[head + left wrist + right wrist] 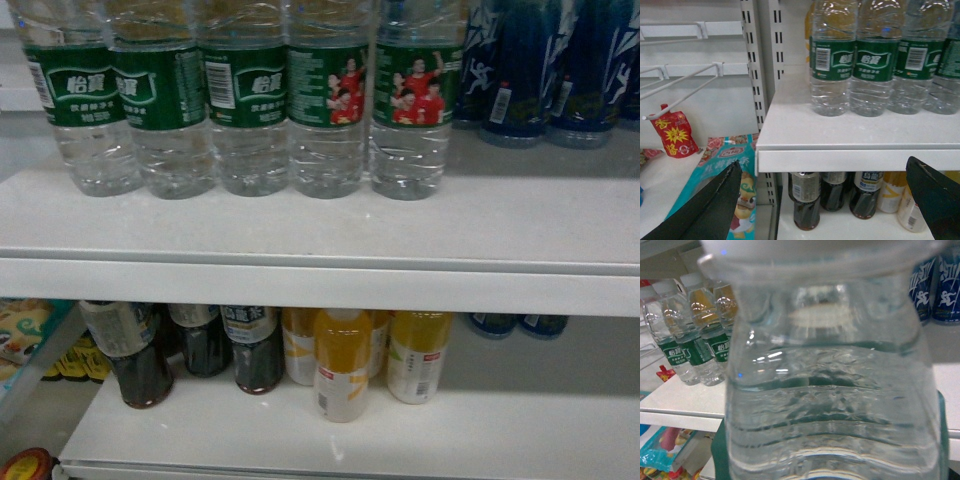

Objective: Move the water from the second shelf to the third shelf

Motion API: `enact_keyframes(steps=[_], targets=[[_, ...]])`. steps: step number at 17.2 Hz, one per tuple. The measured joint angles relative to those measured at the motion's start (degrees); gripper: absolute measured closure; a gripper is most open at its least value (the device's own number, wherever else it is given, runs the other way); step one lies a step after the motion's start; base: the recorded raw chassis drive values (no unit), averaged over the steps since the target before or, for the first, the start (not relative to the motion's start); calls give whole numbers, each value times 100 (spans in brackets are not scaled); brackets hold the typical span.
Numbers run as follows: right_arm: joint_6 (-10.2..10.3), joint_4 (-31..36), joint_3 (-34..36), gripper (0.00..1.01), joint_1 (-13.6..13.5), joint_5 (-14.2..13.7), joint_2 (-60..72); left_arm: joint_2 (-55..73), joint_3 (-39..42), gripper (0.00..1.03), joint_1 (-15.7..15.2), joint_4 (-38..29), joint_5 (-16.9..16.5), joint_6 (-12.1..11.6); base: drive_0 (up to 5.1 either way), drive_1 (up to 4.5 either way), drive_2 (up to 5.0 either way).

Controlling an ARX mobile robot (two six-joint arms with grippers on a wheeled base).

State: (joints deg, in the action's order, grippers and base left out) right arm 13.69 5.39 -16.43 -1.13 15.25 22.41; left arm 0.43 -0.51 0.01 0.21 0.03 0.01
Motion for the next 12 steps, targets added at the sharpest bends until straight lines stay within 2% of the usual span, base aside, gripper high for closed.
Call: enact_keyframes(steps=[12], targets=[[0,-17,0,58,2,-2,9,0,0,5,0,-13,0,-2,-472,369,114]])
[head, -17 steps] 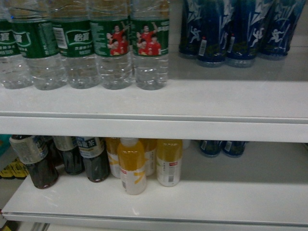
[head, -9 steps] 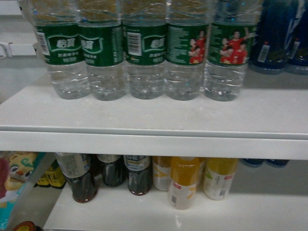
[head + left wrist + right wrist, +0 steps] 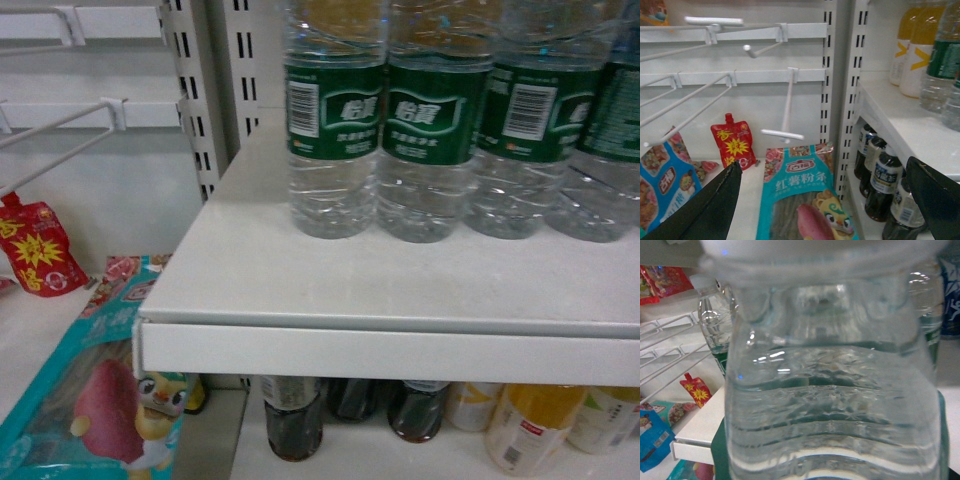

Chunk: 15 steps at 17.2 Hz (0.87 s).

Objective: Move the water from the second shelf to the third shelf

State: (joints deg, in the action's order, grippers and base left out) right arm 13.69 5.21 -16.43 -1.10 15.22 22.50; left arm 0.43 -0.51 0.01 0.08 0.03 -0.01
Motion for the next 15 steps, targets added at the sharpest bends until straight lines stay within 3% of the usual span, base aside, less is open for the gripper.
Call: enact_keyframes(steps=[5,14,15], targets=[[2,4,0,58,-2,79,-4,0,0,5,0,2,13,0,-379,320,58],[0,-4,0,58,0,2,-4,0,0,5,0,11,2,2,0,0,0],[-129,-289,-103,58,85,216,79,0,0,5,0,11,4,0,0,0,0]])
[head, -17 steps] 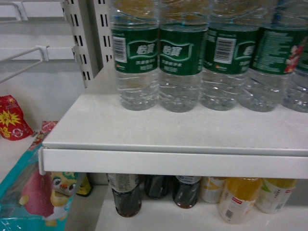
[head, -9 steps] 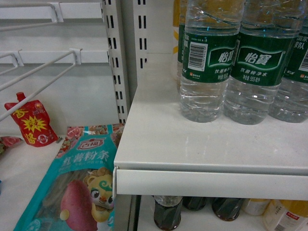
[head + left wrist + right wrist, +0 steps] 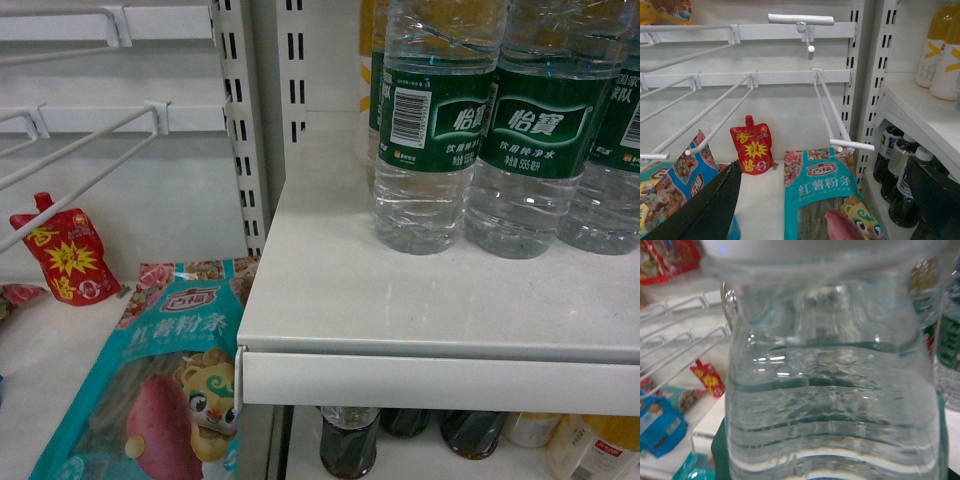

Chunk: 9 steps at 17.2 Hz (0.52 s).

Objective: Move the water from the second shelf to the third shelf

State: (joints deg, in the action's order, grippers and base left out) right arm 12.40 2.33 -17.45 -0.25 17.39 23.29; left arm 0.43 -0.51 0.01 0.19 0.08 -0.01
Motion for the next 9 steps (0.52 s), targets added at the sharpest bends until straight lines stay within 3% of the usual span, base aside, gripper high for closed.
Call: enact_keyframes(steps=[1,5,9], targets=[[-188,-44,-111,58,-22,251,278,0,0,5,0,0,-7,2,0,0,0],[-557,551,-286,58,-258,79,1064,0,0,5,0,-2,-4,2,0,0,0],[-807,1187,-498,58,-389,-568,1878,0,0,5,0,0,-4,0,0,0,0]])
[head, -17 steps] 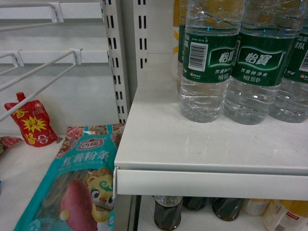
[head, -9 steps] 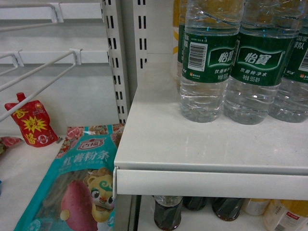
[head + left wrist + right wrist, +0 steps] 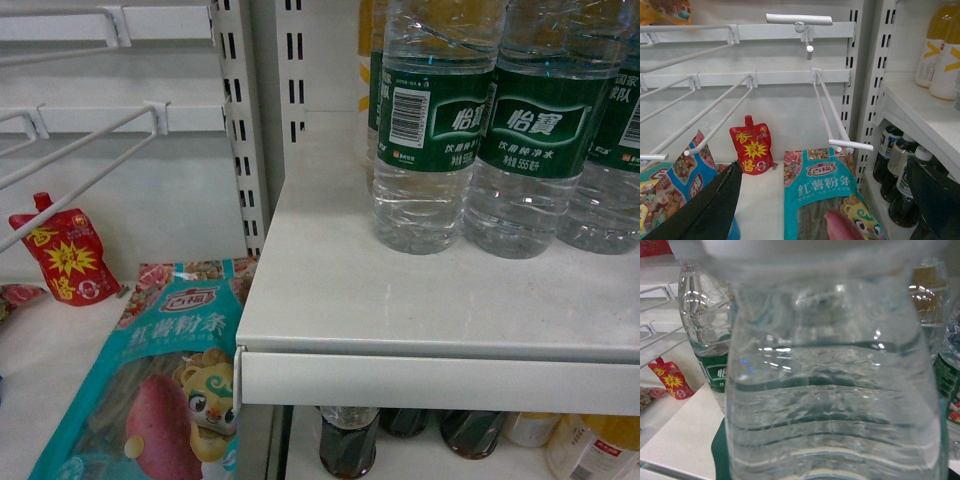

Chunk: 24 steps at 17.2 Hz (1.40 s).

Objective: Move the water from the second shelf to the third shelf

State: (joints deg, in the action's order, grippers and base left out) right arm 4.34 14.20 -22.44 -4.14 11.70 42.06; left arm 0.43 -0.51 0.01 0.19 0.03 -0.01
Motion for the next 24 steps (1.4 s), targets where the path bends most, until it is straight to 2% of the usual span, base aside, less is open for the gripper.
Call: enact_keyframes(steps=[3,8,13,22,24], targets=[[-9,496,-120,58,-192,-225,570,0,0,5,0,0,0,2,0,0,0],[63,1145,-376,58,-166,-549,1652,0,0,5,0,0,0,2,0,0,0],[61,1486,-487,58,-133,-573,2070,0,0,5,0,0,0,2,0,0,0],[52,1545,-507,58,-105,-483,2149,0,0,5,0,0,0,0,0,0,0],[26,1519,-507,37,-81,-455,2149,0,0,5,0,0,0,2,0,0,0]])
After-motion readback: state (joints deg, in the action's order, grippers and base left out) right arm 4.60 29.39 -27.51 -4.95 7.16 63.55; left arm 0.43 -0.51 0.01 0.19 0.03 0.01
